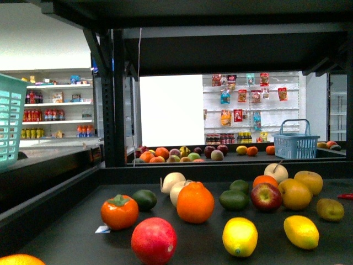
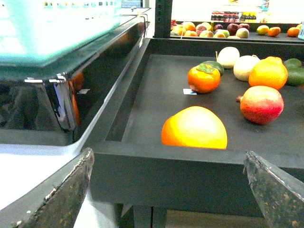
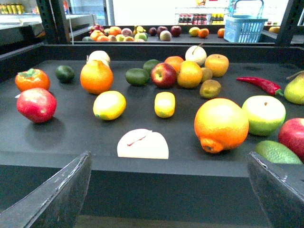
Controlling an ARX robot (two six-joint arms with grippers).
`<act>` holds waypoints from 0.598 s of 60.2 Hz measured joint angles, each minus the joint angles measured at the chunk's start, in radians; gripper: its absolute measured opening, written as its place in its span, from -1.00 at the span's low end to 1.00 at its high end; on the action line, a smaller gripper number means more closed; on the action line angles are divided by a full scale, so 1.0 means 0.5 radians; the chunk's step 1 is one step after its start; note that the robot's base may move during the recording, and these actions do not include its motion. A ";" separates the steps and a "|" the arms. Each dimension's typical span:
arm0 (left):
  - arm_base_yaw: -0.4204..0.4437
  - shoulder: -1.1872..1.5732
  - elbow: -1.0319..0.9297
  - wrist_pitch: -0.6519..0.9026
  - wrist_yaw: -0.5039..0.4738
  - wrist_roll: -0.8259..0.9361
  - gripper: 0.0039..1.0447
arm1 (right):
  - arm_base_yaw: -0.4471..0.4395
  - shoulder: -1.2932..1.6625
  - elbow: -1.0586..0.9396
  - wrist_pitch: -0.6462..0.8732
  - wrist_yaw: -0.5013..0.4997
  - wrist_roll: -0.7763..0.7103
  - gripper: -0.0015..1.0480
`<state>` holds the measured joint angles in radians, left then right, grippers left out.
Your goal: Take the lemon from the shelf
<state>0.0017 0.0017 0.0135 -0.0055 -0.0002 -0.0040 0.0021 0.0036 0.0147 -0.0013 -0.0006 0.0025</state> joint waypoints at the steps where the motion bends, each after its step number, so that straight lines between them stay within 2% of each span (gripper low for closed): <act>1: 0.000 0.000 0.000 0.000 0.000 0.001 0.85 | 0.000 0.000 0.000 0.000 0.000 0.000 0.86; 36: 0.000 0.000 0.000 0.000 0.000 0.000 0.85 | 0.000 0.000 0.000 0.000 0.002 0.001 0.86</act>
<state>0.0017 0.0017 0.0135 -0.0055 -0.0002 -0.0040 0.0021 0.0036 0.0147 -0.0013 0.0002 0.0029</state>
